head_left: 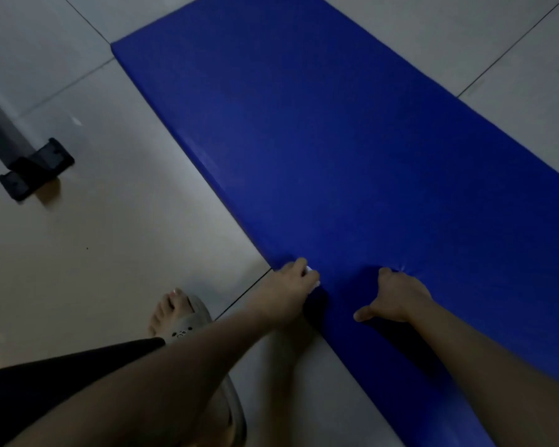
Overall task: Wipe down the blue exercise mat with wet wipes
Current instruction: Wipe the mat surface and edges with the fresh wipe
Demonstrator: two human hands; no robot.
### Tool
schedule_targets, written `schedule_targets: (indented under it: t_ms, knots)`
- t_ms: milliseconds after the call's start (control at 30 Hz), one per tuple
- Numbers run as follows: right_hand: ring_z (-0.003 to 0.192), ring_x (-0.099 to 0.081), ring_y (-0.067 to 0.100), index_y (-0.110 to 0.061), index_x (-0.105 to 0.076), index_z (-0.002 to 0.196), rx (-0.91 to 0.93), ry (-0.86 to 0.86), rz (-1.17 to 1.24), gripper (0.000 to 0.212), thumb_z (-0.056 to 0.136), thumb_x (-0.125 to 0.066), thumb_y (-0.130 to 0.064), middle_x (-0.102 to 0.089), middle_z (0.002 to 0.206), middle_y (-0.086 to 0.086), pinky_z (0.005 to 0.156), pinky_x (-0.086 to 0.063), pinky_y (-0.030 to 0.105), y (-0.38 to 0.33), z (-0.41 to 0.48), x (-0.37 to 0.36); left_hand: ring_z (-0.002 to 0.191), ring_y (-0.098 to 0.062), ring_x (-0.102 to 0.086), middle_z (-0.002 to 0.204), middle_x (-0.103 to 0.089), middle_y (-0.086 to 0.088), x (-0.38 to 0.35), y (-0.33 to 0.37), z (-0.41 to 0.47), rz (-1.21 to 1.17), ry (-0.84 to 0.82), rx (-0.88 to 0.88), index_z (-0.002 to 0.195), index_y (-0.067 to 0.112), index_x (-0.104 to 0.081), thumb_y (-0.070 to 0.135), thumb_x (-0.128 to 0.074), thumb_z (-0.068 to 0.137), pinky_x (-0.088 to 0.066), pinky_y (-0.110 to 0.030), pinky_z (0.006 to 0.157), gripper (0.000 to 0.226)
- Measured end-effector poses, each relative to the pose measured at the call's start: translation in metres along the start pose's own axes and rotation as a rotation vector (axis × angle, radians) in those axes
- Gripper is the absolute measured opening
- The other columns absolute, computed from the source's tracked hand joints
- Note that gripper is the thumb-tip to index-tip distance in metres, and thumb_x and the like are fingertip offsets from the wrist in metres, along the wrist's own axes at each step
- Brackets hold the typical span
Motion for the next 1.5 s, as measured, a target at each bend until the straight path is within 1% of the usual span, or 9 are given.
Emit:
schedule_targets:
  t_ms: [233,333,633,800,867,1033,1200,1300,1500]
  knots:
    - [0.115,-0.055,0.025,-0.011,-0.041,0.134,0.009,0.006,0.0,0.106,0.059,-0.082,-0.072,-0.053,0.13,0.008,0.086,-0.051,0.036,0.001,0.001,-0.001,0.083,-0.023,-0.06,0.099,-0.062,-0.007,0.099,-0.152,0.018,0.064,0.37,0.499,0.098,0.013,-0.059,0.028,-0.051,0.102,-0.04,-0.03,0.073,0.017]
    - [0.113,-0.056,0.025,-0.011,-0.042,0.132,0.015,0.015,0.0,0.105,0.058,-0.083,-0.072,-0.054,0.128,0.007,0.086,-0.052,0.036,0.0,0.0,0.0,0.079,-0.016,-0.06,0.092,-0.062,-0.002,0.097,-0.146,0.015,-0.047,0.398,0.523,0.094,0.016,-0.055,0.032,-0.046,0.105,-0.047,-0.03,0.072,0.021]
    - [0.109,-0.056,0.023,-0.012,-0.044,0.127,0.016,0.003,-0.016,0.101,0.056,-0.083,-0.072,-0.056,0.123,0.004,0.088,-0.054,0.037,-0.003,0.001,0.003,0.092,-0.007,-0.049,0.105,-0.051,0.009,0.003,0.003,-0.01,-0.08,0.085,0.102,0.108,0.025,-0.054,0.036,-0.039,0.107,-0.05,-0.036,0.093,0.018]
    - [0.109,-0.057,0.023,-0.011,-0.045,0.127,0.013,0.004,-0.011,0.102,0.055,-0.084,-0.072,-0.056,0.122,0.004,0.089,-0.054,0.037,-0.001,0.002,0.001,0.112,-0.02,-0.05,0.126,-0.053,-0.002,-0.007,-0.013,0.002,0.186,-0.113,-0.155,0.125,0.027,-0.042,0.037,-0.052,0.098,-0.045,-0.039,0.098,0.03]
    - [0.109,-0.056,0.023,-0.011,-0.045,0.128,0.021,0.001,-0.014,0.103,0.055,-0.083,-0.073,-0.056,0.122,0.004,0.089,-0.054,0.038,-0.001,0.003,0.0,0.109,-0.021,-0.051,0.123,-0.054,-0.002,0.015,-0.045,0.016,0.228,-0.013,-0.062,0.123,0.027,-0.042,0.033,-0.056,0.096,-0.045,-0.039,0.095,0.031]
    - [0.115,-0.055,0.024,-0.01,-0.043,0.133,0.032,0.016,-0.009,0.107,0.056,-0.083,-0.073,-0.054,0.128,0.006,0.091,-0.053,0.037,0.0,0.002,0.0,0.09,-0.021,-0.053,0.116,-0.055,-0.012,0.095,-0.137,0.033,0.18,0.33,0.468,0.117,0.013,-0.052,0.023,-0.055,0.102,-0.047,-0.035,0.079,0.018]
    - [0.115,-0.056,0.024,-0.01,-0.041,0.136,0.035,0.014,-0.02,0.11,0.057,-0.083,-0.073,-0.055,0.13,0.006,0.093,-0.053,0.037,-0.001,0.003,0.0,0.101,-0.02,-0.06,0.123,-0.056,-0.007,0.062,-0.114,0.016,0.014,0.318,0.564,0.121,0.017,-0.051,0.026,-0.062,0.097,-0.054,-0.036,0.092,0.028]
    - [0.113,-0.056,0.024,-0.01,-0.044,0.132,0.031,0.005,-0.025,0.105,0.057,-0.084,-0.072,-0.056,0.127,0.005,0.093,-0.054,0.039,-0.002,0.001,0.001,0.105,-0.013,-0.057,0.124,-0.054,0.002,0.024,-0.065,-0.002,-0.1,0.266,0.476,0.121,0.024,-0.053,0.034,-0.06,0.097,-0.051,-0.034,0.096,0.027]
    - [0.108,-0.057,0.024,-0.011,-0.045,0.127,0.045,0.022,-0.034,0.1,0.058,-0.083,-0.072,-0.057,0.121,0.005,0.086,-0.054,0.038,-0.003,-0.002,0.005,0.103,-0.006,-0.05,0.12,-0.052,0.004,-0.031,0.048,-0.041,-0.175,0.117,-0.012,0.117,0.025,-0.054,0.035,-0.04,0.107,-0.049,-0.031,0.092,0.02]
Point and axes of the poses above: each hand's wrist, its own z-axis towards the middle knuckle, its own x-axis out of the back of the hand, y = z × x, the point moved 9 cm from there along z, towards the middle knuckle
